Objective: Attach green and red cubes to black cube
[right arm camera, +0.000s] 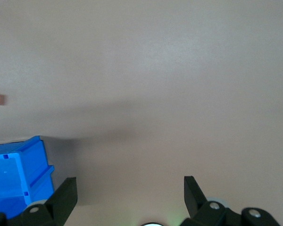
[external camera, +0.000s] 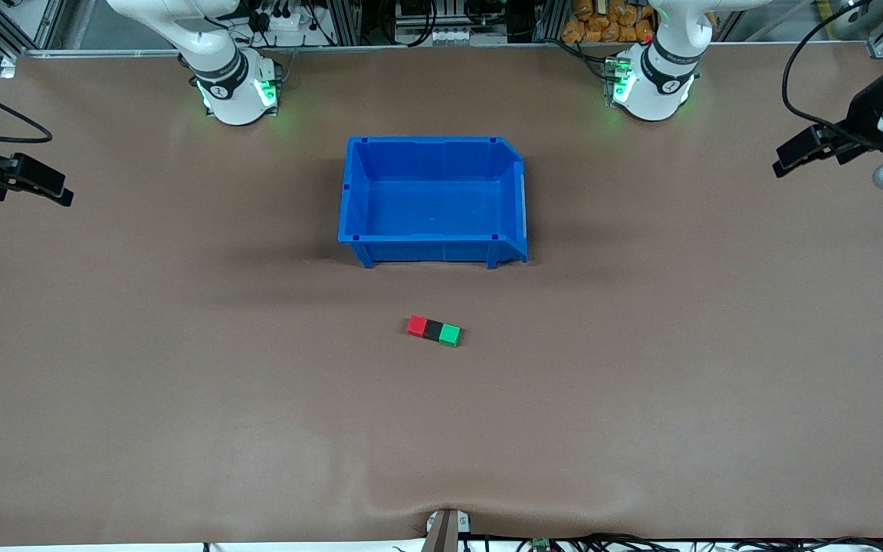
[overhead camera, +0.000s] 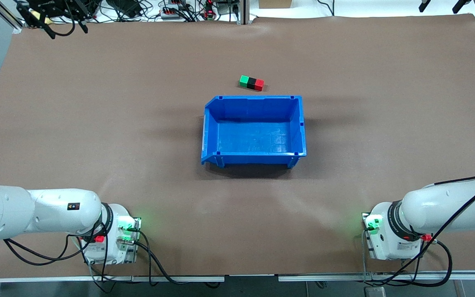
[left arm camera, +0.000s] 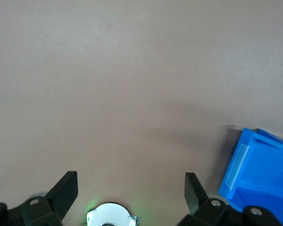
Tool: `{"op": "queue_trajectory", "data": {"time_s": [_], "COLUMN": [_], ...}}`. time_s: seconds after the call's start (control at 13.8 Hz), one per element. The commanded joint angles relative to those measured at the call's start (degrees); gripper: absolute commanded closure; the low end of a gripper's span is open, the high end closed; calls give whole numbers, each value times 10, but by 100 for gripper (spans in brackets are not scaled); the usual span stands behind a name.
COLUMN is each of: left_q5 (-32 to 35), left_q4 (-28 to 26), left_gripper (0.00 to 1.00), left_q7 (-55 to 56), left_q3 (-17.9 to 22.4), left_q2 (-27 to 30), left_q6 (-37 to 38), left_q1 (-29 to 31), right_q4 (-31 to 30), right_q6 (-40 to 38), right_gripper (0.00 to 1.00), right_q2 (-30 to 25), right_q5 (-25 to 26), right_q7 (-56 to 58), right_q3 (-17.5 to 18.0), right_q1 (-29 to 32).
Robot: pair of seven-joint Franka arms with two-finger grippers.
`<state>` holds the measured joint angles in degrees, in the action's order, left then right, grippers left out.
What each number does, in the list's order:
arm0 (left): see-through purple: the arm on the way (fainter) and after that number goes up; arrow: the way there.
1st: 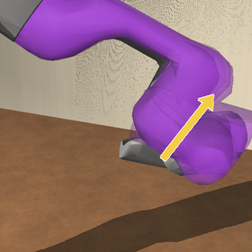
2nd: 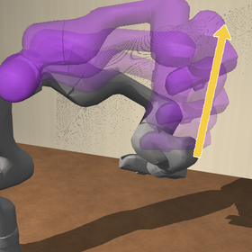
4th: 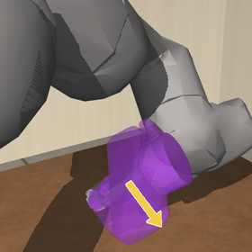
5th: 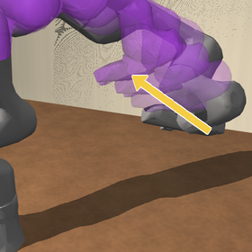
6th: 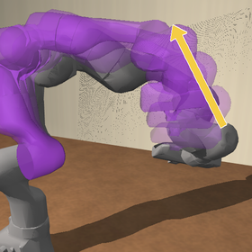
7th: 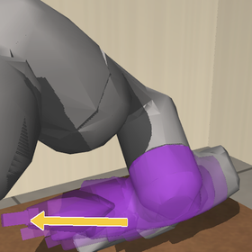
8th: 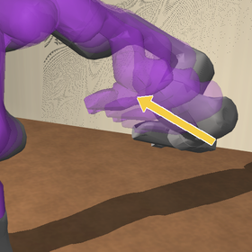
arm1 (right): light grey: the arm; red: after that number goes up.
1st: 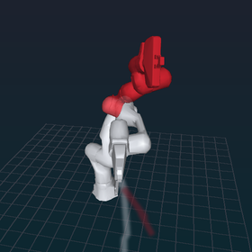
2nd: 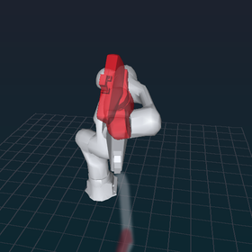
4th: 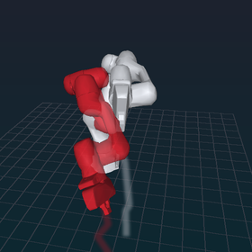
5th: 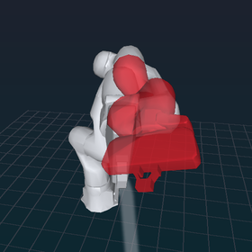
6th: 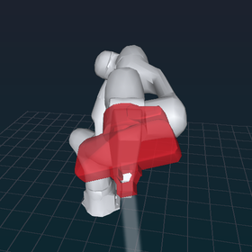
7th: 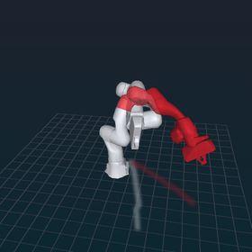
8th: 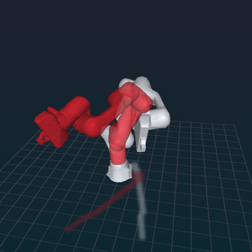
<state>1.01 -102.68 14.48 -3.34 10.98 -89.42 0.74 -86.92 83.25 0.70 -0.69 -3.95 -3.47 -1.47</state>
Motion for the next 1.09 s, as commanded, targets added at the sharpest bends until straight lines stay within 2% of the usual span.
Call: {"op": "queue_trajectory", "data": {"time_s": [0.0, 0.65, 1.02], "left_q5": [2, 7, 8], "left_q4": [-19, 24, 27], "left_gripper": [0, 0, 0], "left_q7": [-12, -59, -74], "left_q3": [5, 4, 6], "left_q2": [19, -2, -3], "left_q6": [-15, 4, 4], "left_q1": [-7, -9, -7], "right_q4": [4, 4, 4], "right_q6": [-6, -6, -6], "right_gripper": [0, 0, 0], "right_q2": [1, 2, 2], "right_q5": [2, 2, 2], "right_q7": [-2, -2, -2], "right_q3": [2, 2, 3], "right_q1": [2, -5, -10]}}
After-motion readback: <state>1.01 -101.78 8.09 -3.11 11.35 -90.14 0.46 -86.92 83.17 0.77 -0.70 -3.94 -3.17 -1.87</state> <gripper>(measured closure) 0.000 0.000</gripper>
